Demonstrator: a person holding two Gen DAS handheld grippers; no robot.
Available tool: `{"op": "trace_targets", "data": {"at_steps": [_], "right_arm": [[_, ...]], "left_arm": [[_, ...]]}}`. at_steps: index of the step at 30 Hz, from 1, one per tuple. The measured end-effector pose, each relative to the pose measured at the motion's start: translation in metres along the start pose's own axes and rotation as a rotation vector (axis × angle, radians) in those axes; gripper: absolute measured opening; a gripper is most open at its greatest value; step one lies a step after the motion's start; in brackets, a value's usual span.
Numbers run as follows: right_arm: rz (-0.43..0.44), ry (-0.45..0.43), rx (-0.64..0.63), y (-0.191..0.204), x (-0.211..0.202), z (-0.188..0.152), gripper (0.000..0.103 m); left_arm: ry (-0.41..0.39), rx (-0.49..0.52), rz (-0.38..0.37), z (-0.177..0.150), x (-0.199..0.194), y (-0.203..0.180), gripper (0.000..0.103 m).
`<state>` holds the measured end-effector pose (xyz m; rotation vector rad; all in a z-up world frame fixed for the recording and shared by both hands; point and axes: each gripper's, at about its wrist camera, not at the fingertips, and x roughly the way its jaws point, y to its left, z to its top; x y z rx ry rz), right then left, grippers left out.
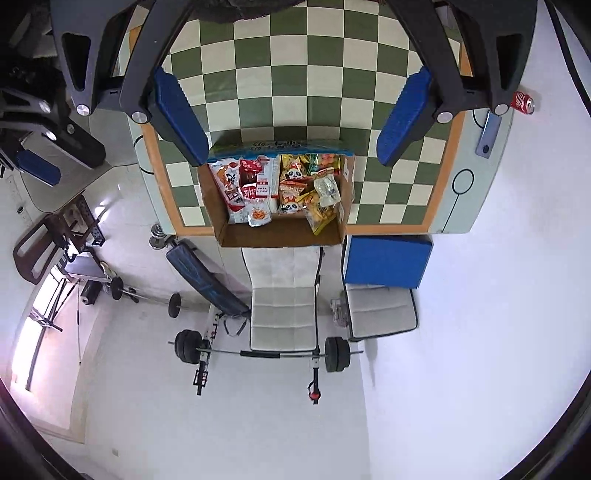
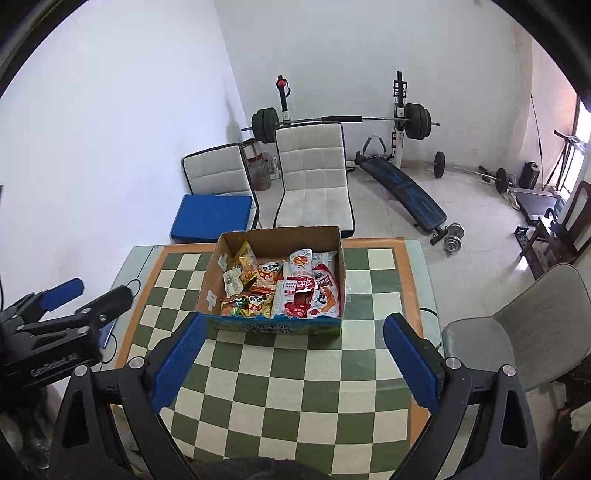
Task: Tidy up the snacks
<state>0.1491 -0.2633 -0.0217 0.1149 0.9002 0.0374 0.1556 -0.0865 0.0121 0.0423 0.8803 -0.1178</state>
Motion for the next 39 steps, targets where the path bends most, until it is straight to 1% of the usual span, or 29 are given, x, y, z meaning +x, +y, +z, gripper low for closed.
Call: {"op": "trace_targets", "data": {"at_steps": [5, 16, 26, 39], "right_arm": [[-0.033, -0.027, 0.010, -0.003, -0.005, 0.004, 0.099], [-0.068, -0.049, 0.012, -0.003, 0.007, 0.013, 0.099], [-0.084, -0.034, 0.020, -0.008, 0.027, 0.017, 0.100], [-0.090, -0.004, 0.032, -0.013, 0.046, 0.014, 0.100]], "left_arm": [[-0.008, 0.014, 0.003, 0.003, 0.002, -0.003, 0.093], [0.003, -0.023, 0.011, 0.010, 0.020, 0.005, 0.093], [0.010, -0.042, 0.027, 0.013, 0.034, 0.013, 0.093], [0.050, -0.045, 0.027, 0.008, 0.048, 0.014, 0.093]]}}
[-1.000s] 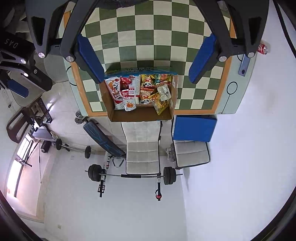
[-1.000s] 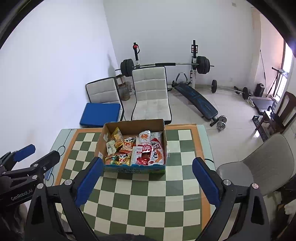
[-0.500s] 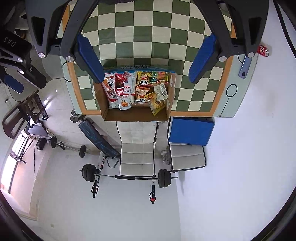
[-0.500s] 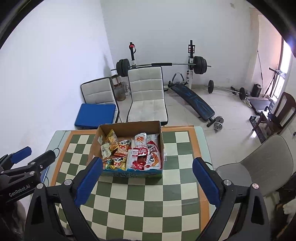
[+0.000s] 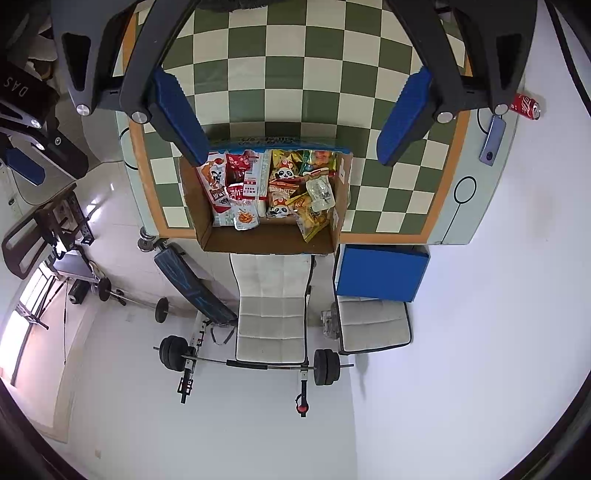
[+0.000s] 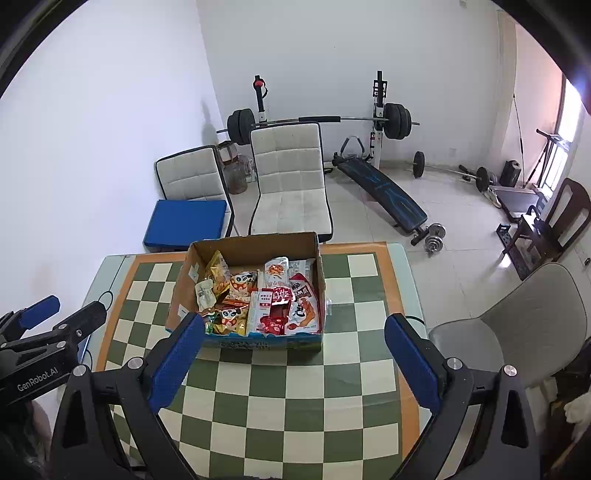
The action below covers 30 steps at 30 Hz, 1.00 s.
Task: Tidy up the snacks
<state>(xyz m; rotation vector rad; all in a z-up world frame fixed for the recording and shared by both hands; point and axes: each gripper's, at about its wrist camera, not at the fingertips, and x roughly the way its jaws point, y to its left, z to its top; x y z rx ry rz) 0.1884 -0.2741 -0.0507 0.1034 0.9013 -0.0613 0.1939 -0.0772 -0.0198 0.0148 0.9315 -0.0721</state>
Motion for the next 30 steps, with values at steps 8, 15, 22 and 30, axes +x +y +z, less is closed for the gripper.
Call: {"op": "trace_targets", "data": {"at_steps": [8, 15, 22, 30], "right_arm": [[-0.003, 0.005, 0.002, -0.0003, 0.0032, -0.0016, 0.100], [-0.001, 0.004, 0.001, 0.0001, 0.0045, -0.0019, 0.100], [-0.001, 0.005, 0.002, 0.0003, 0.0045, -0.0018, 0.100], [0.003, 0.002, -0.001, 0.0013, 0.0053, -0.0028, 0.100]], "left_arm": [[0.007, 0.006, -0.001, -0.0026, 0.0041, -0.0012, 0.093], [0.008, 0.010, -0.003, -0.0048, 0.0074, 0.0008, 0.093], [0.009, 0.010, -0.004, -0.0046, 0.0074, 0.0005, 0.093], [0.008, 0.011, -0.004, -0.0045, 0.0075, -0.0001, 0.093]]}}
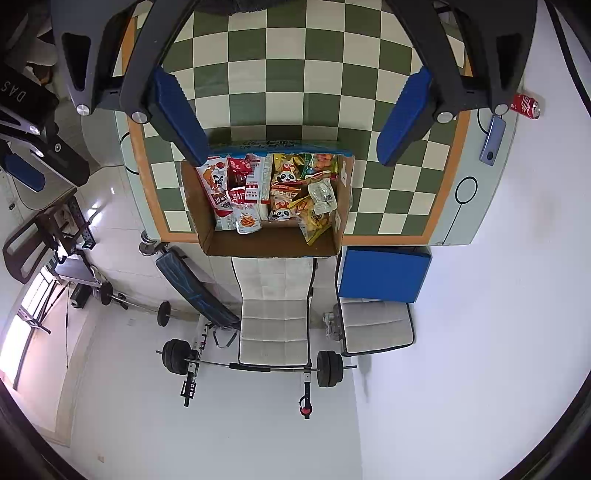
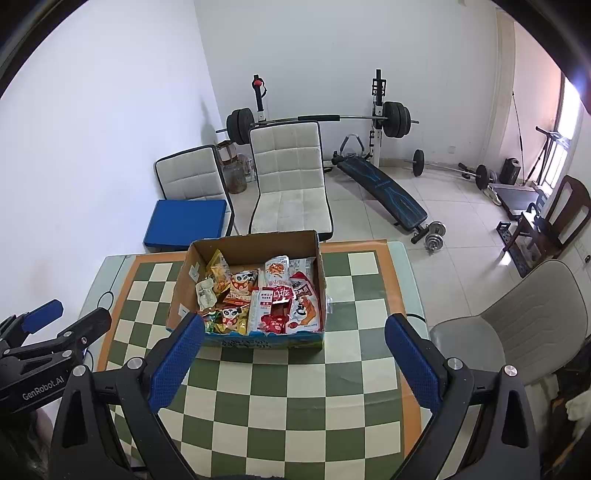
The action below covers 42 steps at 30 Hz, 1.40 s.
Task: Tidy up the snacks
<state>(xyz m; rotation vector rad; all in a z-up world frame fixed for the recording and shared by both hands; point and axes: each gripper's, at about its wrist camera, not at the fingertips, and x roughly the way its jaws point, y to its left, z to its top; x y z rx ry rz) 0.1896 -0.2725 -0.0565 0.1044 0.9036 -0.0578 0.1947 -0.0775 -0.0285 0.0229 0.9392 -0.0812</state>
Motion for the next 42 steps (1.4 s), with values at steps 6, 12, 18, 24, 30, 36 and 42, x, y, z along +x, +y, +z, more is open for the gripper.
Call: {"op": "trace_targets", "data": {"at_steps": [6, 12, 18, 24, 30, 36, 42], "right_arm": [[-0.002, -0.003, -0.002, 0.0010, 0.0002, 0.0000, 0.100], [0.002, 0.000, -0.001, 0.0018, 0.0008, -0.0002, 0.100], [0.000, 0.004, -0.003, 0.0040, 0.0001, -0.0018, 0.100], [0.002, 0.005, -0.003, 0.0057, 0.0004, -0.0036, 0.100], [-0.001, 0.004, -0.002, 0.0056, 0.0005, -0.0036, 0.100], [0.003, 0.008, 0.001, 0.0072, 0.0008, -0.0060, 0.100], [0.002, 0.005, 0.005, 0.0086, 0.0007, -0.0081, 0.100]], "left_arm": [[0.001, -0.001, 0.001, -0.0001, -0.0002, -0.0002, 0.093], [0.002, -0.003, 0.001, -0.0006, 0.0000, -0.0002, 0.093], [0.004, 0.000, 0.002, 0.0008, -0.0014, 0.0006, 0.093], [0.007, 0.001, -0.003, 0.0013, -0.0025, 0.0013, 0.093], [0.008, 0.006, -0.003, -0.0001, -0.0033, -0.0003, 0.093], [0.008, 0.008, -0.003, 0.0000, -0.0029, -0.0005, 0.093], [-0.002, 0.018, 0.004, -0.0002, -0.0043, -0.0006, 0.093]]}}
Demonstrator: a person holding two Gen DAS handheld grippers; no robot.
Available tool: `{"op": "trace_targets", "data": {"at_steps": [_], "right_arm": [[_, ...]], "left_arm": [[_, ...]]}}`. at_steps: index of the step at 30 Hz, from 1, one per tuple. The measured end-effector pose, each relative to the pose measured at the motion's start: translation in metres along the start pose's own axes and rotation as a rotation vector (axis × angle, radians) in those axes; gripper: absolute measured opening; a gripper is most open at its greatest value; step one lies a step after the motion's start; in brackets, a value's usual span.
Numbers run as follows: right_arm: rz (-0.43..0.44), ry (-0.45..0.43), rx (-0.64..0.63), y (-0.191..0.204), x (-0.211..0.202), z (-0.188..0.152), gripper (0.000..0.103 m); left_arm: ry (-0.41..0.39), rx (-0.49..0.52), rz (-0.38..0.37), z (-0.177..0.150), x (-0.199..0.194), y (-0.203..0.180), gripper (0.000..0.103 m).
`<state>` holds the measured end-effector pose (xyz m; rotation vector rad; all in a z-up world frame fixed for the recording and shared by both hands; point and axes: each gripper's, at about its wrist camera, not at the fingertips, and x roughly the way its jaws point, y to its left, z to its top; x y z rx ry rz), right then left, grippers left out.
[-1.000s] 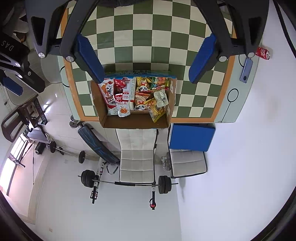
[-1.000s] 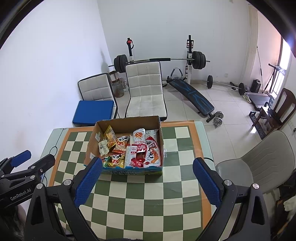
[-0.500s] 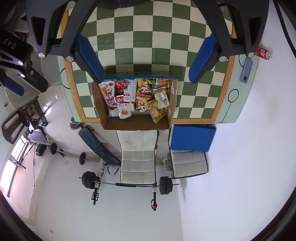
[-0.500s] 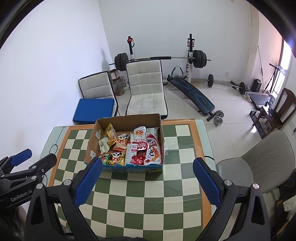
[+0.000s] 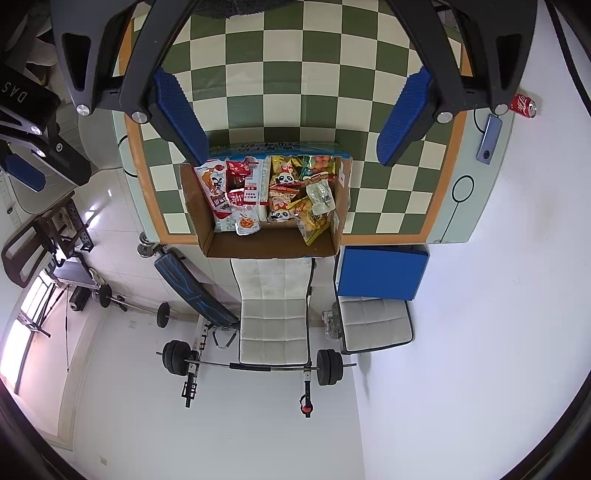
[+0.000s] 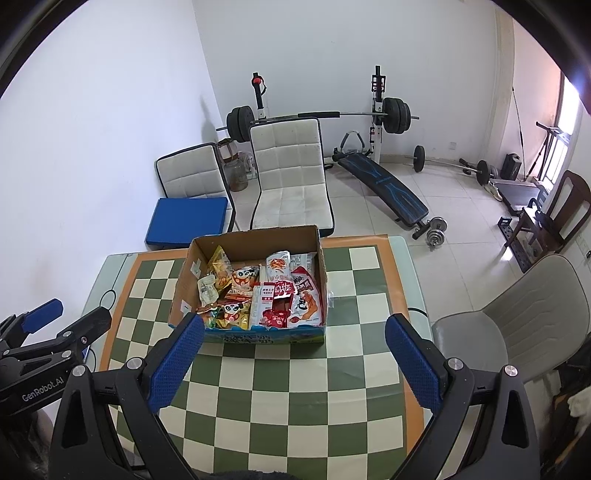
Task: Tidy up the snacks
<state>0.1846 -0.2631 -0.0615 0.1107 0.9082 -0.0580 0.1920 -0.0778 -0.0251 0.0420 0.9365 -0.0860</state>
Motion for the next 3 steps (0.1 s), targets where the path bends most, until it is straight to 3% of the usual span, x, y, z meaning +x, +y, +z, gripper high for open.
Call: {"op": "trace_targets", "data": {"at_steps": [3], "right_arm": [[0.001, 0.002, -0.002, -0.0019, -0.0003, 0.0012, 0.100]], "left_arm": [[-0.005, -0.001, 0.000, 0.0005, -0.0008, 0.0020, 0.093]]}}
